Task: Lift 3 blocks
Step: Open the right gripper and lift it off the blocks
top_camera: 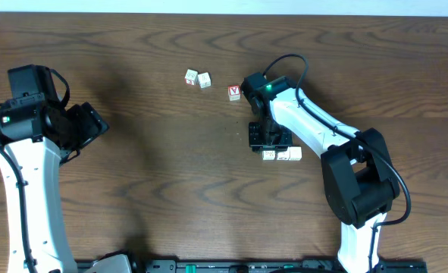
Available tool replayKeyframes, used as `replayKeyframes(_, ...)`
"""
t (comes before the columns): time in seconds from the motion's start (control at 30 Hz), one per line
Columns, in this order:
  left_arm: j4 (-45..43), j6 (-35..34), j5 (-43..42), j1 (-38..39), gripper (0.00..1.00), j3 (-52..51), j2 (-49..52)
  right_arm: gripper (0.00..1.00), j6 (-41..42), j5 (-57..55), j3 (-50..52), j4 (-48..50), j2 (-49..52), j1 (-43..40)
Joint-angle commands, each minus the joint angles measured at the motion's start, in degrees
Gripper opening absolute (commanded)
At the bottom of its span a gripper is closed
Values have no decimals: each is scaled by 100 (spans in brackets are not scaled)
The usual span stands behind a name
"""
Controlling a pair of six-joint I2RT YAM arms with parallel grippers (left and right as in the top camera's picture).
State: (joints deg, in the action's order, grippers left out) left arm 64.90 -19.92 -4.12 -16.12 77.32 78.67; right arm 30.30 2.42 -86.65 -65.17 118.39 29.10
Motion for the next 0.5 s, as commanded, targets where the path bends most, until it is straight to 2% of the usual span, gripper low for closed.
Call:
replayKeyframes(0.0,22,-50,31,-26,85,59,9,42,-81,66,-131,15,33,-13)
replayKeyframes(0.47,22,-50,31,-26,85,59,9,42,-85,-120,-337,-212,33,-31)
